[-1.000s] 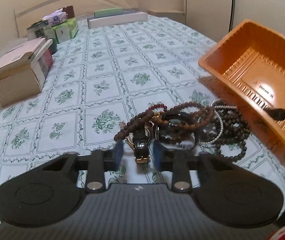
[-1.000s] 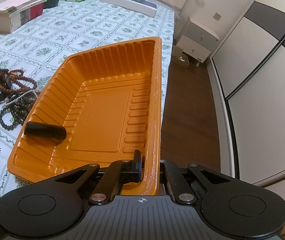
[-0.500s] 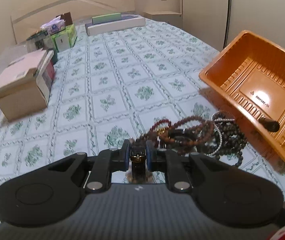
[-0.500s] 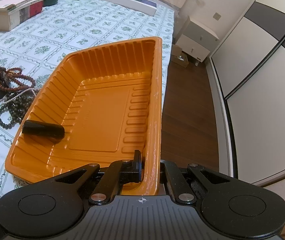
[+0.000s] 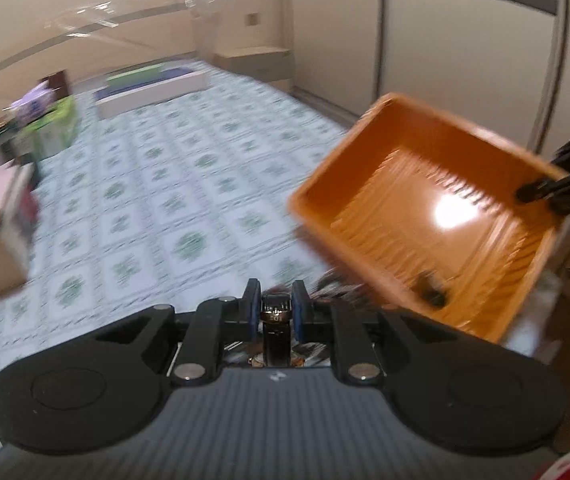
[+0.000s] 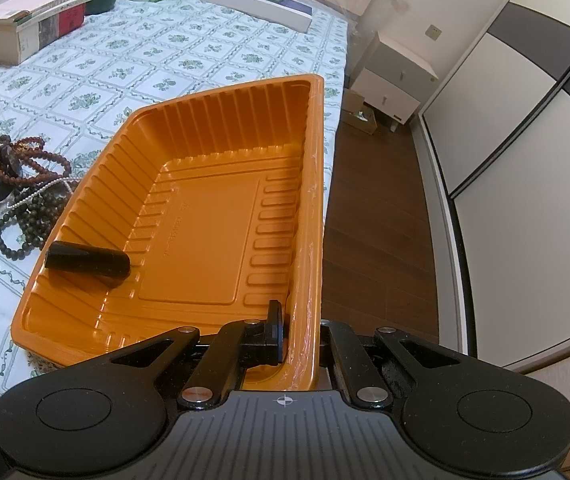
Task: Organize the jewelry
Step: 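Place the black watch into the orange tray with the left gripper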
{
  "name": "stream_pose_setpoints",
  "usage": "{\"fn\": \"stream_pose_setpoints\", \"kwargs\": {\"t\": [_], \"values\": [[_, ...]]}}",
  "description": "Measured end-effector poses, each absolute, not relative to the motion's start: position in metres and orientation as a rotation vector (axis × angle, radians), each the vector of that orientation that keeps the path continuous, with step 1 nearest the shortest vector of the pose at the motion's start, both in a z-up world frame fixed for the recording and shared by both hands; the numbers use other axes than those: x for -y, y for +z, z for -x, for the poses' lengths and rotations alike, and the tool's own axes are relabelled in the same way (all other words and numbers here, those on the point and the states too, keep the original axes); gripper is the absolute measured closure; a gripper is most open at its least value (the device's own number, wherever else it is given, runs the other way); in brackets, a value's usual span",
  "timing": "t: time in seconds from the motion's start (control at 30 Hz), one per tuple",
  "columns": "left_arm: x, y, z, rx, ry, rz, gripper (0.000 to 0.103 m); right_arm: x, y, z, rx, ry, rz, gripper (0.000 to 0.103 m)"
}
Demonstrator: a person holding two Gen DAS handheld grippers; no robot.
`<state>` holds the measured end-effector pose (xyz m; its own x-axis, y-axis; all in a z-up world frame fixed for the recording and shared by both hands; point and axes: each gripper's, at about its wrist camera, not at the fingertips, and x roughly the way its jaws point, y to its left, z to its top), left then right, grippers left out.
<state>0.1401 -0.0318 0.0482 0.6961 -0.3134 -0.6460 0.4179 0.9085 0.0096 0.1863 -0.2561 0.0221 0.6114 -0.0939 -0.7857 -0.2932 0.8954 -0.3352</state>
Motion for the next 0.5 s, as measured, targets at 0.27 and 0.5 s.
{"fn": "stream_pose_setpoints", "kwargs": {"t": [0.27,0.5], "values": [[0.099,0.052,-0.154,-0.64,-0.572,-0.132,0.089,0.256,0.026,-0.185,-0.908,0.125,0.455,0.1],[0.135,0.03,-0.154,-0.711,-0.66,-0.155,0.089,0.257,0.029,-0.184,-0.901,0.132,0.449,0.1]]}}
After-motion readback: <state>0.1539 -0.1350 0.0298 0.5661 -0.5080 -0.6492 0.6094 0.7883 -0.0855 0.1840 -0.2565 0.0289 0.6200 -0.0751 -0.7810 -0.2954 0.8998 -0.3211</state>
